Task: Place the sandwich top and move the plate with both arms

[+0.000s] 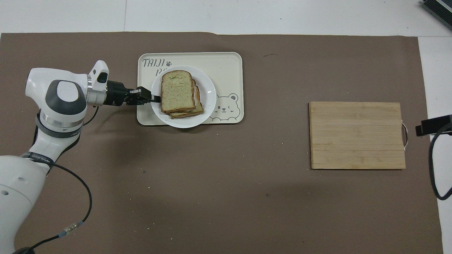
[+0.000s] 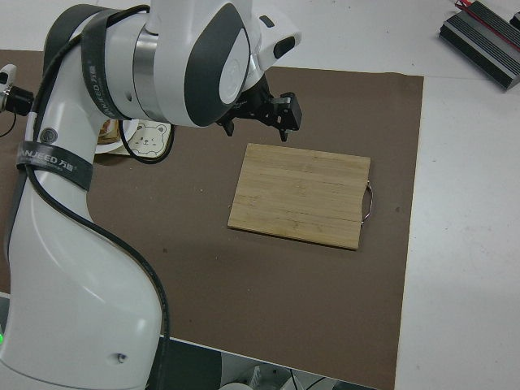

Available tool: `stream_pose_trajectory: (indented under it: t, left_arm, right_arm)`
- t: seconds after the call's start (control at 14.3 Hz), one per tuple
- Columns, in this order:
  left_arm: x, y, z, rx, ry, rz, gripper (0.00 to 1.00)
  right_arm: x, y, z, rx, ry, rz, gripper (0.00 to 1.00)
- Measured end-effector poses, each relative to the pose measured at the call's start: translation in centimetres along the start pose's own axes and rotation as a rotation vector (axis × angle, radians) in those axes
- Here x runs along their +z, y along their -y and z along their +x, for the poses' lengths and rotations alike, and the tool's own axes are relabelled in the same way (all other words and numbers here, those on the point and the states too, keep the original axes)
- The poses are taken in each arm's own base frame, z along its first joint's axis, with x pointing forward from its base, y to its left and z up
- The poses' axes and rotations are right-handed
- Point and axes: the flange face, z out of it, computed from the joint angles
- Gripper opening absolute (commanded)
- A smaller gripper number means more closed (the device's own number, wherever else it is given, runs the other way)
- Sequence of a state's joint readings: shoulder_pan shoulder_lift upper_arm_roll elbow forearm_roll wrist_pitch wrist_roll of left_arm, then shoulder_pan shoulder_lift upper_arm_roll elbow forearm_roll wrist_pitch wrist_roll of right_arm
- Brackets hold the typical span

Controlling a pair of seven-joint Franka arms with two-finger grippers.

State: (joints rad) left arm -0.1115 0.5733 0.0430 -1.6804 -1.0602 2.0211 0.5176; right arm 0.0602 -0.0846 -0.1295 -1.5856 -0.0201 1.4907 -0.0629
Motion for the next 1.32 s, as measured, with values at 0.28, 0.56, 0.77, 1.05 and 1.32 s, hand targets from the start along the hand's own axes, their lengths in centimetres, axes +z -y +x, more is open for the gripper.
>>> stream_pose_trajectory:
  t: [0.28, 0.56, 0.77, 1.05, 1.32]
  left_arm:
    - [-0.3, -0.1, 0.9, 0.006, -0.056, 0.028, 1.0]
    - [-1.6, -0.7, 1.6, 0.019, -0.097, 0.039, 1.0]
    - [-4.4, -3.5, 1.8, 0.008, -0.115, 0.091, 1.0]
    - [-9.6, -8.2, 0.6, -0.038, -0.099, 0.354, 1.0]
    - [-15.7, -10.3, -1.6, 0.035, -0.041, 0.593, 1.0]
  right_arm:
    - [-0.1, -0.3, -0.1, 0.005, -0.003, 0.002, 1.0]
    - [-0.4, -0.6, -0.2, 0.01, -0.009, 0.002, 1.0]
    - [-0.7, -0.8, -0.4, 0.013, -0.016, 0.003, 1.0]
    - [-0.8, -1.0, -0.3, 0.015, -0.03, 0.002, 1.0]
    - [-0.9, -1.1, -0.3, 0.018, -0.034, 0.002, 1.0]
